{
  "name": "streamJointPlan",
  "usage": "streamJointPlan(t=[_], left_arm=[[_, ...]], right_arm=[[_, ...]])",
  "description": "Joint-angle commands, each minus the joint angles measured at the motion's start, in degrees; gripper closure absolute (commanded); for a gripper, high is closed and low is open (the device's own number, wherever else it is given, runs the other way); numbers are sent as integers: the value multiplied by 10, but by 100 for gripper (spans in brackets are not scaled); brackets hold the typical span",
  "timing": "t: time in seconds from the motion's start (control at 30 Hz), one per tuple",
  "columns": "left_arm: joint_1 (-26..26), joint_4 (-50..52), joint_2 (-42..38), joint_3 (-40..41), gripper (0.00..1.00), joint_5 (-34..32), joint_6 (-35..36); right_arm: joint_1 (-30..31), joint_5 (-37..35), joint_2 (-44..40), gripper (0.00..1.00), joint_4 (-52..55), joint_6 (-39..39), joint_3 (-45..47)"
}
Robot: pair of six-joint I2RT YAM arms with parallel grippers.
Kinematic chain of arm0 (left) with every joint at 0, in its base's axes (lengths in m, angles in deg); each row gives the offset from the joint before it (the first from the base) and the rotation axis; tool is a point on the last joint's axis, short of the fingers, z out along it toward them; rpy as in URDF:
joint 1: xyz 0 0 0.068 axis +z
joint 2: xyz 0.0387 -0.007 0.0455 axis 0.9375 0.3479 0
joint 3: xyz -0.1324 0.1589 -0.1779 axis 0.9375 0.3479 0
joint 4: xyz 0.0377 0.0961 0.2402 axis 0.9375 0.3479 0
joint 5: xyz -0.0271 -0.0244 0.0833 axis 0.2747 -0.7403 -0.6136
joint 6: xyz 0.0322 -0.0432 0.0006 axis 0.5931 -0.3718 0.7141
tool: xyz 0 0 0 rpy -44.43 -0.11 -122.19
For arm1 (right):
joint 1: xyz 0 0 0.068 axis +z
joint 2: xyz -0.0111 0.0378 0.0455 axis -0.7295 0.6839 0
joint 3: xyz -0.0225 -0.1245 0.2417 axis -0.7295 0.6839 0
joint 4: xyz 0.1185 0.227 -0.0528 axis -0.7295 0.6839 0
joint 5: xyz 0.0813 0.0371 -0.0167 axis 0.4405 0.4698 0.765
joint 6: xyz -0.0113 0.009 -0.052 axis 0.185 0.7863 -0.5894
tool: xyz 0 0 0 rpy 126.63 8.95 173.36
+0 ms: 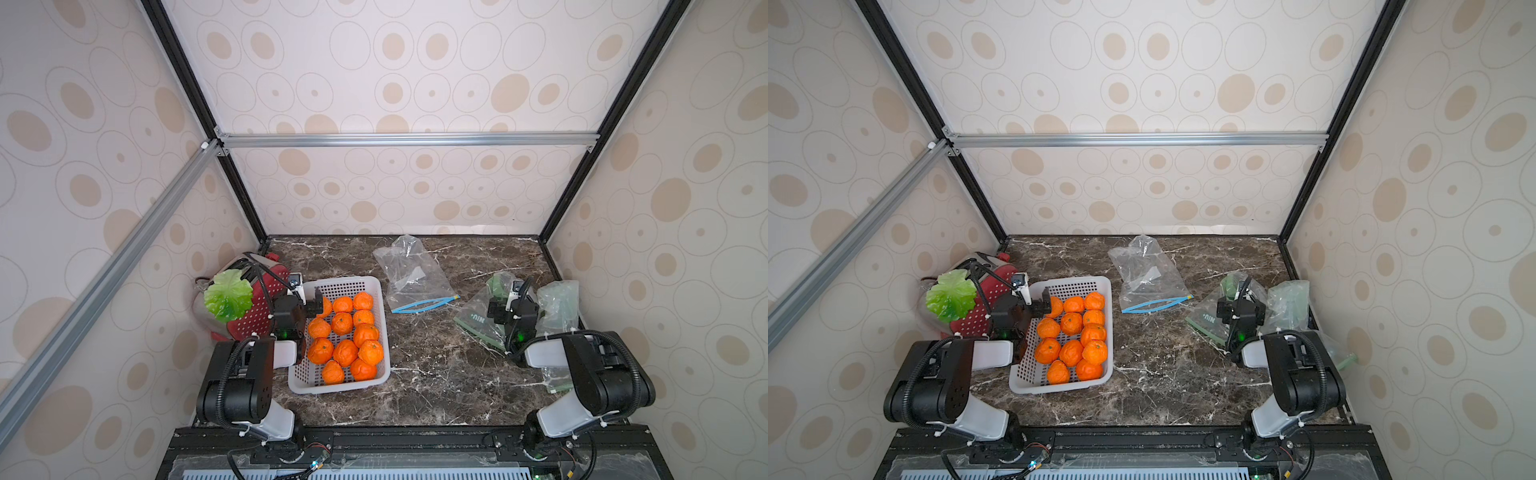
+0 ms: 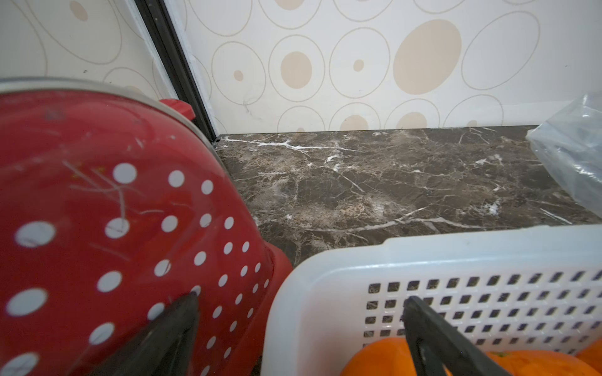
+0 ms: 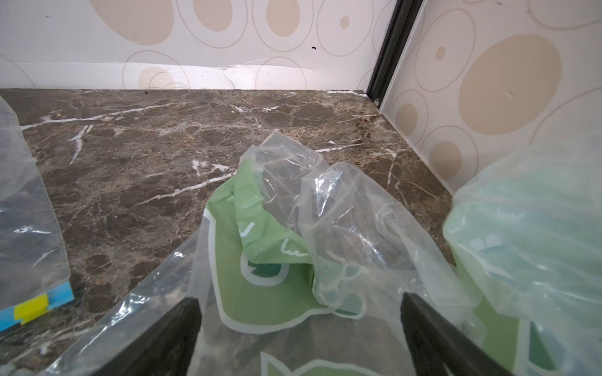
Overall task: Open the zip-top bag and take out the orange
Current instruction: Reset both arms
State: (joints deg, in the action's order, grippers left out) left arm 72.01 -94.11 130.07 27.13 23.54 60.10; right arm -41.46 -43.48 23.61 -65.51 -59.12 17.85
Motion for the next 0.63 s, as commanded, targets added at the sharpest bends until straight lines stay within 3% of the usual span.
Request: streamJointPlan(t=[0.0, 0.6], left_arm=[[9, 43, 6, 1, 1, -2, -9], [4, 47, 6, 0, 1, -11, -8]], right_arm=[[0, 4, -9, 1, 5, 3, 3], [0, 4, -9, 1, 5, 3, 2]])
